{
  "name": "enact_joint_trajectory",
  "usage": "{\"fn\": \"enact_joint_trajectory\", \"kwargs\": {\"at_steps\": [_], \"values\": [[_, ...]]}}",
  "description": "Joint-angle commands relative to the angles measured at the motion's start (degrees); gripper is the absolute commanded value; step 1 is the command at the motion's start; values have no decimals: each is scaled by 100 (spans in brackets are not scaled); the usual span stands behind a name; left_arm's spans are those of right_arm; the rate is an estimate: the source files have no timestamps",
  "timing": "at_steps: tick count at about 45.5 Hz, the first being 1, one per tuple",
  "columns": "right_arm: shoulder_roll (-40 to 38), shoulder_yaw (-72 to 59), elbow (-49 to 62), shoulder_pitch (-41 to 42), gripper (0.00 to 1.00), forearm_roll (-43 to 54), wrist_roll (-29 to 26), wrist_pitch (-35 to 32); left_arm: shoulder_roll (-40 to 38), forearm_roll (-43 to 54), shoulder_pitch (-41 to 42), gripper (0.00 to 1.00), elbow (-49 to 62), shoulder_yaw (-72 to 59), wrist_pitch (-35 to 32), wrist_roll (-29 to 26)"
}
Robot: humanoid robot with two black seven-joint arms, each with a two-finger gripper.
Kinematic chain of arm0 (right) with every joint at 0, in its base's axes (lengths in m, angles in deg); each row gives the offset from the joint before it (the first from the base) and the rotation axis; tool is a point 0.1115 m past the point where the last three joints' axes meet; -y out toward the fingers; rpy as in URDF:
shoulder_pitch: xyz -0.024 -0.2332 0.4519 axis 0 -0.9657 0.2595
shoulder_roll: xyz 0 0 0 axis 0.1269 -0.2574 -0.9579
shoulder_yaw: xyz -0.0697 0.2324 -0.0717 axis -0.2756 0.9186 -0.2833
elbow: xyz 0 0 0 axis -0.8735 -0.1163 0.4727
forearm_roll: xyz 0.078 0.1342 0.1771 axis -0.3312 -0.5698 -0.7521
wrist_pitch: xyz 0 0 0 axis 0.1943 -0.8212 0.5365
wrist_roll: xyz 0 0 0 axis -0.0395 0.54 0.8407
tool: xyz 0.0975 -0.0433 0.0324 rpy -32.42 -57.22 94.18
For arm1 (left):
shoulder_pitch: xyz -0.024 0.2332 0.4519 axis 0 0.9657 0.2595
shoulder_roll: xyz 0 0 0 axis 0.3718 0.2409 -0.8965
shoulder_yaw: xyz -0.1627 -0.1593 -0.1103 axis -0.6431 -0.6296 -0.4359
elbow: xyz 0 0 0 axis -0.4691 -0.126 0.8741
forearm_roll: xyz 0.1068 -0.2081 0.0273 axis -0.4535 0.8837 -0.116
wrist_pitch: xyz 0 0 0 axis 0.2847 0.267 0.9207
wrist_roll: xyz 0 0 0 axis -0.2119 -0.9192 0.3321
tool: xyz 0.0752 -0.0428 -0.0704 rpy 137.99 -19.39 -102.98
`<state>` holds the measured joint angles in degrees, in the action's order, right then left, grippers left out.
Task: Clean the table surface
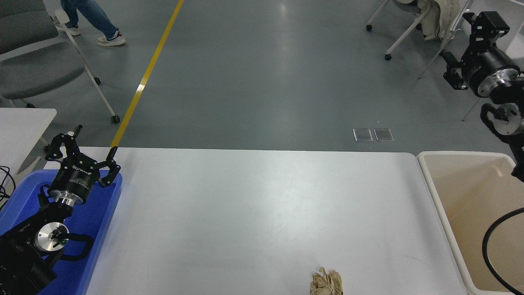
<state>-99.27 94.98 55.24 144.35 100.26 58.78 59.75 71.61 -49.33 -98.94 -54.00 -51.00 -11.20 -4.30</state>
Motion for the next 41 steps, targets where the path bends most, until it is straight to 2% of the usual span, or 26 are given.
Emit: {"fn": "enact_joint_trajectory", "kwargs": {"at_steps": [1,20,41], "values": [[141,-42,22,-73,99,24,199,22,-6,0,0,100,1,0,0,0],[80,468,5,-91,99,33,225,57,3,0,0,100,1,0,0,0],[62,328,-48,-328,99,41,217,-40,3,0,0,100,1,0,0,0]]}}
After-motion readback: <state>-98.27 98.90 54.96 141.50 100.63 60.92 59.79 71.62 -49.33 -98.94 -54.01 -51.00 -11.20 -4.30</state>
